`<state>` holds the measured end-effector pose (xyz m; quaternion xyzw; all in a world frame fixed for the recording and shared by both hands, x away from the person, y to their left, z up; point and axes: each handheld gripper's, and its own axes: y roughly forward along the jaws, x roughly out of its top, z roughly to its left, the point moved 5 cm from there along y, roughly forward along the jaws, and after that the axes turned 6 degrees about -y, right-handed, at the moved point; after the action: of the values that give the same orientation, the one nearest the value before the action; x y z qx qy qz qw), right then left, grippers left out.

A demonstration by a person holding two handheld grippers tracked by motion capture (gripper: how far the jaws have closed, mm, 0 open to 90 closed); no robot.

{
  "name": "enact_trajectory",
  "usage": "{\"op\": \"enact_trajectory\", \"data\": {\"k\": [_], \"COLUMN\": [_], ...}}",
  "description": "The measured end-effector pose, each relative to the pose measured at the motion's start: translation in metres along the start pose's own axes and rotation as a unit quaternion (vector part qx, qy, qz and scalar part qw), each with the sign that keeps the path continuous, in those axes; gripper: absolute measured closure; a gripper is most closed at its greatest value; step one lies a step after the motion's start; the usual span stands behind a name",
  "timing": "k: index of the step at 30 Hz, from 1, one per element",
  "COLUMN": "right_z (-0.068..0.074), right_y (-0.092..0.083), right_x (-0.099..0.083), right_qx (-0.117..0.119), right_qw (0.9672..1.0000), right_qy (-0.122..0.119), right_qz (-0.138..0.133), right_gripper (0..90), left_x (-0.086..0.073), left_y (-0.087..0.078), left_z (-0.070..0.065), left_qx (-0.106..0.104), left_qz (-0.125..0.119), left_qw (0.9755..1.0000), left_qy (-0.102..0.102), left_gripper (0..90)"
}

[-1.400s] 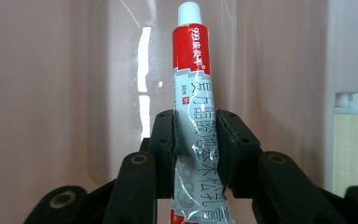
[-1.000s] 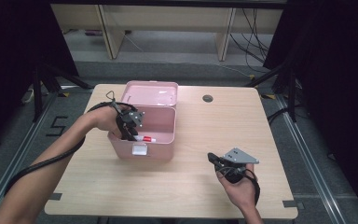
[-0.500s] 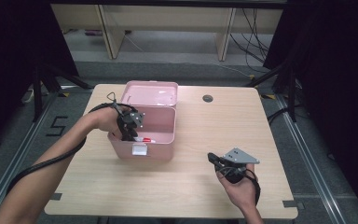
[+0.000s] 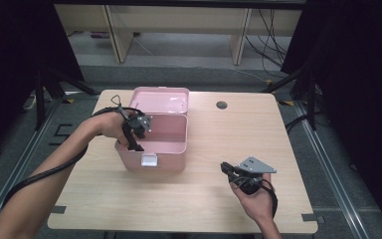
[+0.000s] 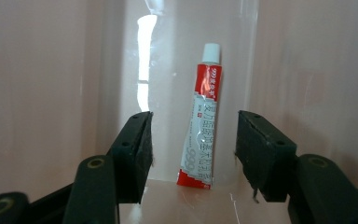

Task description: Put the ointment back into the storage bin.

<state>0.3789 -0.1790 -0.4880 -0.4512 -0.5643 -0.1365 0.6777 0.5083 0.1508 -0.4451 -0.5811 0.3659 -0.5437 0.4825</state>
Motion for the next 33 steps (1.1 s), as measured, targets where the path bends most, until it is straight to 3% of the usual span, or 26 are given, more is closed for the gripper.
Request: {"op": "enact_trajectory", "data": {"k": [1, 3, 6, 8, 9, 10, 12, 15, 16, 17, 19, 20, 21, 22, 23, 25, 26, 27, 29, 30, 32, 33], "right_z": [0.0, -0.001, 0.002, -0.002, 0.002, 0.0, 0.003, 0.005, 0.007, 0.004, 0.004, 0.006, 0.005, 0.008, 0.006, 0.009, 0.008, 0.008, 0.011, 0.009, 0.012, 0.01], "right_y": [0.0, 0.0, -0.001, 0.0, 0.003, 0.002, 0.002, 0.004, 0.005, 0.006, 0.006, 0.007, 0.008, 0.007, 0.007, 0.008, 0.009, 0.01, 0.011, 0.012, 0.013, 0.015], "right_x": [0.0, 0.001, 0.001, 0.002, 0.002, 0.002, 0.002, 0.003, 0.002, 0.004, 0.004, 0.005, 0.006, 0.007, 0.008, 0.009, 0.011, 0.011, 0.012, 0.014, 0.015, 0.016], "right_qx": [0.0, 0.0, 0.0, -0.006, 0.007, -0.004, 0.005, 0.008, 0.007, -0.002, 0.001, 0.002, 0.004, 0.009, 0.006, 0.004, 0.007, 0.009, 0.003, 0.007, 0.01, 0.008], "right_qw": [1.0, 1.0, 0.9999, 0.9999, 0.9999, 1.0, 1.0, 0.9999, 0.9998, 0.9999, 0.9999, 1.0, 0.9999, 1.0, 0.9999, 1.0, 0.9999, 0.9998, 1.0, 0.9998, 0.9999, 0.9998], "right_qy": [-0.002, -0.002, 0.015, -0.008, 0.01, -0.007, 0.007, 0.006, 0.017, -0.005, -0.01, -0.002, -0.009, 0.004, -0.013, -0.002, -0.01, -0.017, -0.003, -0.02, -0.007, -0.019], "right_qz": [0.0, -0.002, 0.002, -0.004, -0.008, -0.005, 0.004, 0.001, 0.003, -0.01, -0.003, -0.005, -0.005, 0.0, -0.001, -0.001, -0.004, -0.004, -0.002, -0.005, 0.003, -0.004], "right_gripper": [84.9, 84.9, 84.8, 84.8, 84.8, 84.9, 84.9, 85.1, 85.2, 85.2, 85.4, 85.6, 85.9, 86.2, 86.4, 87.2, 87.8, 88.3, 89.7, 90.0, 90.0, 90.0], "left_x": [0.0, 0.0, 0.0, 0.001, 0.001, 0.002, 0.002, 0.003, 0.003, 0.002, 0.0, 0.0, 0.0, 0.0, 0.0, 0.0, 0.0, -0.001, -0.004, -0.005, -0.008, -0.009], "left_y": [-0.001, -0.004, -0.01, -0.014, -0.016, -0.018, -0.023, -0.028, -0.029, -0.032, -0.035, -0.035, -0.036, -0.038, -0.039, -0.041, -0.042, -0.043, -0.045, -0.046, -0.048, -0.049], "left_z": [-0.001, 0.001, 0.004, 0.005, 0.006, 0.008, 0.009, 0.011, 0.011, 0.013, 0.013, 0.013, 0.013, 0.013, 0.013, 0.012, 0.012, 0.012, 0.012, 0.014, 0.015, 0.016], "left_qx": [0.0, 0.003, 0.013, 0.019, 0.024, 0.03, 0.04, 0.053, 0.057, 0.063, 0.069, 0.073, 0.077, 0.082, 0.086, 0.09, 0.091, 0.093, 0.104, 0.114, 0.121, 0.126], "left_qz": [-0.006, -0.005, -0.014, -0.018, -0.025, -0.031, -0.044, -0.065, -0.078, -0.074, -0.083, -0.097, -0.1, -0.106, -0.12, -0.141, -0.149, -0.154, -0.157, -0.163, -0.175, -0.18], "left_qw": [0.9999, 1.0, 0.9998, 0.9996, 0.9993, 0.999, 0.9979, 0.9958, 0.9941, 0.9942, 0.9927, 0.9903, 0.9895, 0.9881, 0.985, 0.9793, 0.977, 0.9751, 0.9726, 0.9699, 0.9655, 0.9631], "left_qy": [-0.008, -0.002, -0.009, -0.012, -0.015, -0.014, -0.025, -0.037, -0.05, -0.046, -0.055, -0.068, -0.07, -0.075, -0.089, -0.114, -0.122, -0.129, -0.136, -0.141, -0.15, -0.156], "left_gripper": [45.1, 45.1, 44.9, 45.4, 45.9, 46.4, 47.2, 50.1, 50.9, 52.1, 54.2, 55.8, 57.4, 59.8, 62.4, 70.5, 73.6, 75.7, 80.4, 82.8, 86.8, 88.7]}}
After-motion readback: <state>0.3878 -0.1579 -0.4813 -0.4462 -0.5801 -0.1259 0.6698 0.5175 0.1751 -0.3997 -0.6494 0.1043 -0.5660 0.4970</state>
